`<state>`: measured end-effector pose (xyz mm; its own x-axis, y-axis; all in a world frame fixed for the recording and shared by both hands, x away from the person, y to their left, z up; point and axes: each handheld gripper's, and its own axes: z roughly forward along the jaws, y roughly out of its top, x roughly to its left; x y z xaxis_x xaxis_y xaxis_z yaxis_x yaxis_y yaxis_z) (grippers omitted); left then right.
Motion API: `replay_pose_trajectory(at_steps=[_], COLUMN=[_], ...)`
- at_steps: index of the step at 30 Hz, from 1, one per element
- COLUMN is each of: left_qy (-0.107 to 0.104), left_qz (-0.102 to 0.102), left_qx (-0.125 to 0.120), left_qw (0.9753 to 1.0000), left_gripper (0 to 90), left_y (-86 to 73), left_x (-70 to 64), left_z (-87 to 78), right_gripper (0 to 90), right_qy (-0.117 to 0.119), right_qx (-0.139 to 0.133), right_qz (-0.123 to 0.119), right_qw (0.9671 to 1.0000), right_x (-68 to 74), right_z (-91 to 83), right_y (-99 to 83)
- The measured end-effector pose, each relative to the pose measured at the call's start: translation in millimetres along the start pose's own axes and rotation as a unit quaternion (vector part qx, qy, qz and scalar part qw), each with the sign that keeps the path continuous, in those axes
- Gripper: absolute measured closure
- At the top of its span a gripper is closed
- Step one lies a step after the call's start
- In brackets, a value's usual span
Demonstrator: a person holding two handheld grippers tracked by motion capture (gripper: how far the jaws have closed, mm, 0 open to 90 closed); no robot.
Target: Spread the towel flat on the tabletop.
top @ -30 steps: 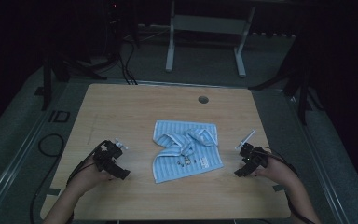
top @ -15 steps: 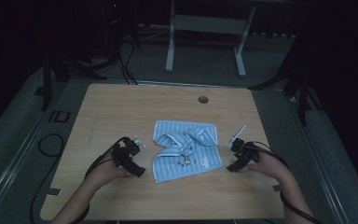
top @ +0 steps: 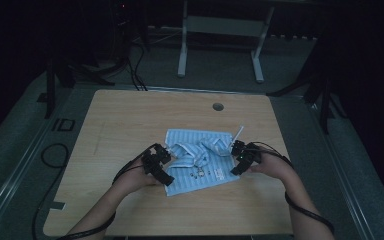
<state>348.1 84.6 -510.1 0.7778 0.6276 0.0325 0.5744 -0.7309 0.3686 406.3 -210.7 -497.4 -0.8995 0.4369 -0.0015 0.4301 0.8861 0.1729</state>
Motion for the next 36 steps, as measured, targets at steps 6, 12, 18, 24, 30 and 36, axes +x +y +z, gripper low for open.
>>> replay_pose_trajectory(at_steps=[6, 12, 18, 24, 30, 36], left_qy=[0.008, 0.006, 0.004, 0.004, 0.012, 0.017], left_qz=[0.008, 0.015, 0.014, 0.023, 0.017, 0.003], left_qx=[-0.015, -0.048, -0.062, -0.047, -0.066, -0.076], left_qw=[0.9998, 0.9987, 0.9980, 0.9986, 0.9976, 0.9970], left_gripper=[14.3, 14.9, 32.3, 77.3, 84.6, 84.5], left_y=[21.7, 49.1, 71.1, 77.7, 71.4, 57.4], left_x=[-8.1, -18.1, -19.9, -15.4, -10.7, 1.0], left_z=[5.8, 7.7, 13.7, 18.8, -0.7, -23.1], right_gripper=[38.0, 42.5, 62.2, 85.1, 86.7, 86.7], right_qy=[-0.007, -0.010, -0.033, -0.032, -0.042, -0.056], right_qx=[-0.009, -0.015, -0.017, -0.019, -0.028, -0.037], right_qz=[-0.016, -0.025, -0.010, -0.003, -0.013, -0.013], right_qw=[0.9998, 0.9995, 0.9993, 0.9993, 0.9986, 0.9977], right_x=[3.2, 5.2, -0.6, -3.1, -1.5, -3.4], right_z=[-1.5, -2.4, -1.9, -5.9, -14.3, -30.9], right_y=[31.7, 59.3, 70.9, 66.8, 56.8, 42.5])
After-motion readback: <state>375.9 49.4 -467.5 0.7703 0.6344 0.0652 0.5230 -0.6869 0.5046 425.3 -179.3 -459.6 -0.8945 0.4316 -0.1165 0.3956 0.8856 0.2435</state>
